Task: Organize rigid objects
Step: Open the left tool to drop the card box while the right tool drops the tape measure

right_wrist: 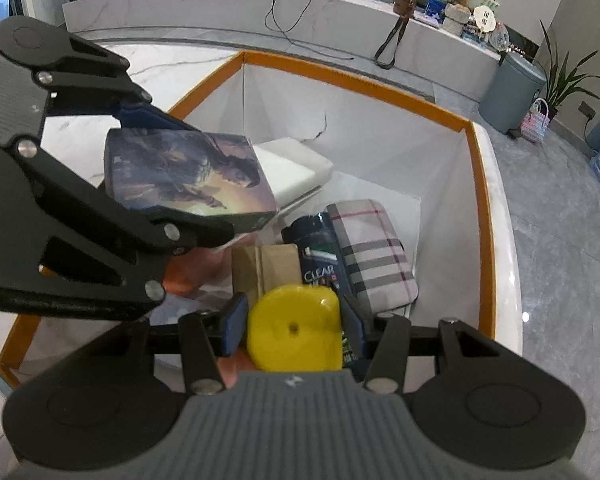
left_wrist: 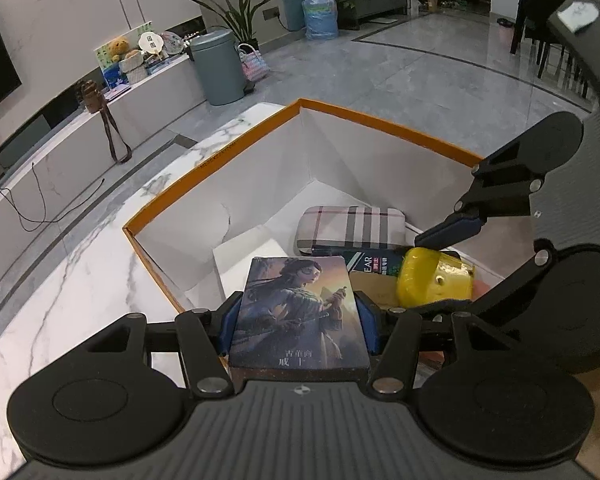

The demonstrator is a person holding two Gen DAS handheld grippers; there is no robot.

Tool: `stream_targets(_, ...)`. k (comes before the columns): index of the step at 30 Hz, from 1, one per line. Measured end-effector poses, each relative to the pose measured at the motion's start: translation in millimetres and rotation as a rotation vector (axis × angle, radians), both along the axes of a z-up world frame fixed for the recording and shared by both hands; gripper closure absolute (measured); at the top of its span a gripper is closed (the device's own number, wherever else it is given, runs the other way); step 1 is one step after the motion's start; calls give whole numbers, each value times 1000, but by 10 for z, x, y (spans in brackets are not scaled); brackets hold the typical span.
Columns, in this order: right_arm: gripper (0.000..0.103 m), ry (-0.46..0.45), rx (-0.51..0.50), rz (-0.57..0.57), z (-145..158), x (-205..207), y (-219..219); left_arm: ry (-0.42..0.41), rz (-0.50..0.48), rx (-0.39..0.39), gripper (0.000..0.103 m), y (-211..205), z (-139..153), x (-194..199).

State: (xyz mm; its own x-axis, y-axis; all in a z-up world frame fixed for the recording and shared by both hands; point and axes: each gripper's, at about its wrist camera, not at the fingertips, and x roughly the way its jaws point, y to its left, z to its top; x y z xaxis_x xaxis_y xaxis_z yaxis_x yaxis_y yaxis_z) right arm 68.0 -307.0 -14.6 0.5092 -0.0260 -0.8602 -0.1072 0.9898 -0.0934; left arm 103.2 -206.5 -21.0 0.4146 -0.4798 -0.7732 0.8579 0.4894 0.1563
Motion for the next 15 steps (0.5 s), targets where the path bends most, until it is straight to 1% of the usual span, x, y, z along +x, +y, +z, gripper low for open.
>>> stream_targets(2, 52, -9, -3, 5, 18, 23, 15, 2, 16, -4, 37, 7, 6, 27)
stream_targets(3, 52, -12, -4, 10, 22, 33, 27, -2, 23, -3, 34, 12, 11, 39)
stream_targets(7, 51, -19, -13, 25, 22, 53, 84, 5, 24, -9, 32, 55, 47, 45)
stream_targets(8, 49, -21, -15, 29, 25, 54, 98, 11, 24, -14, 30, 71, 61, 50)
stream_targets(9, 42, -25, -14, 31, 31, 53, 105, 13, 23, -20, 26, 89, 73, 59)
stream_targets(10, 37, -32, -14, 31, 42, 52, 113, 11, 21, -29, 23, 111, 88, 64)
stream_targets(12, 35, -47, -16, 29, 71, 55, 122, 7, 29, -53, 19, 167, 129, 81)
stream_targets(15, 30, -70, -15, 23, 109, 67, 126, 7, 57, -84, 17, 261, 194, 124)
